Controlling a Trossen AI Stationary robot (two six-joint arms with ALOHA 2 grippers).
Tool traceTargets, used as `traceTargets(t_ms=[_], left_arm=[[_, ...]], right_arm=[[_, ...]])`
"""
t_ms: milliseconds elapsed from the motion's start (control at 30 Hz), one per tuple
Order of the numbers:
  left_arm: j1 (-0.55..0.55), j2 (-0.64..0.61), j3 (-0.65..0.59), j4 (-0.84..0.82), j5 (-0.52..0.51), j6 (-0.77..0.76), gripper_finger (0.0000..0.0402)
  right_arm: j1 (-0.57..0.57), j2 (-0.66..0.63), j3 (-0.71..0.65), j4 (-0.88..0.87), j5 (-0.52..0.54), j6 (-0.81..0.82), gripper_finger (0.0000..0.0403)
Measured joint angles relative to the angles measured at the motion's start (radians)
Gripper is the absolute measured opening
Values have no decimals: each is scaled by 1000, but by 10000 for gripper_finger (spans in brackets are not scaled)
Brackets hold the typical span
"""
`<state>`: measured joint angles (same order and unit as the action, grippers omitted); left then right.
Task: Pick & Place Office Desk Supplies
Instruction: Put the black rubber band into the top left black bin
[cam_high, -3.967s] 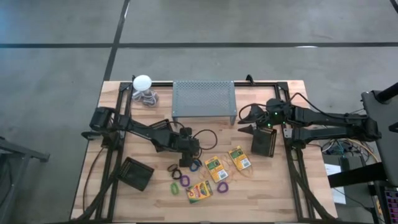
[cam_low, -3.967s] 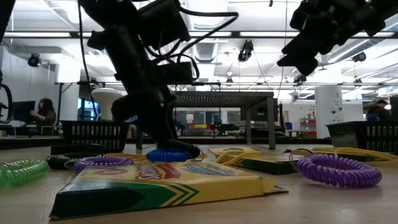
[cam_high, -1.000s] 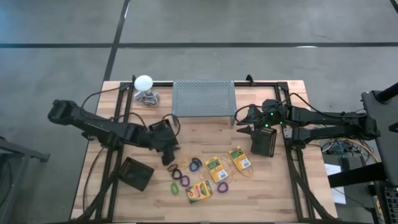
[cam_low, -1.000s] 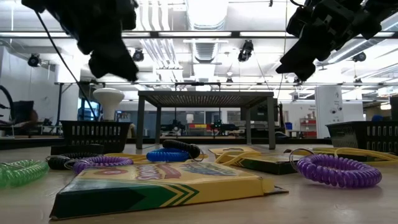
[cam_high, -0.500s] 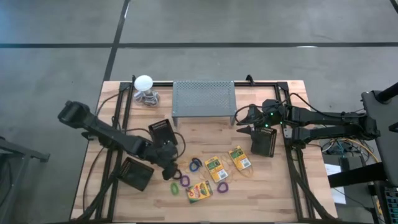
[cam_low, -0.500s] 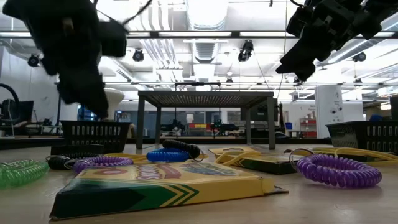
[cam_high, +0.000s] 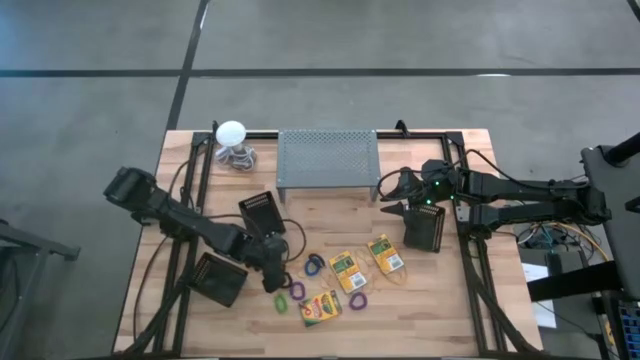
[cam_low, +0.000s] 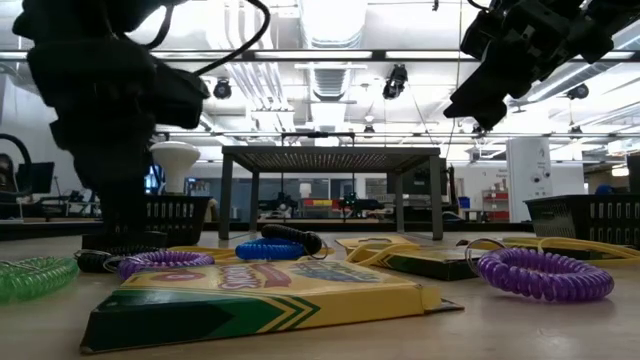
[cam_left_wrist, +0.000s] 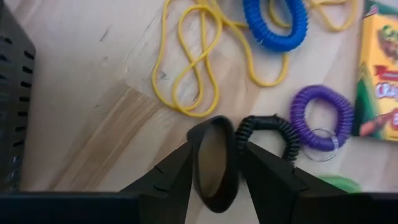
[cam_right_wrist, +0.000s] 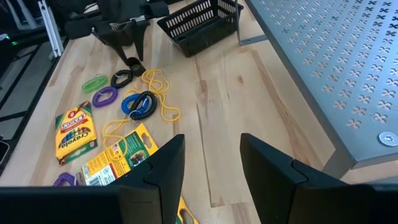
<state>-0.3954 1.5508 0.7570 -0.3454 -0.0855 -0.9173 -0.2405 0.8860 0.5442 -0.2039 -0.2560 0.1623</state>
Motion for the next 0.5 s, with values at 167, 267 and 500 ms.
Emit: traceTargets(t_ms=[167, 267, 500], left_arm=[[1, -25, 9, -36, 0, -49, 147], [4, -26, 9, -115, 0, -120, 149], [5, -4, 9, -152, 4, -221, 187]], right_arm=[[0, 0, 0, 3, 4, 3, 148], [0, 0, 0, 8, 5, 3, 148], [0, 0, 0, 11, 5, 3, 148]])
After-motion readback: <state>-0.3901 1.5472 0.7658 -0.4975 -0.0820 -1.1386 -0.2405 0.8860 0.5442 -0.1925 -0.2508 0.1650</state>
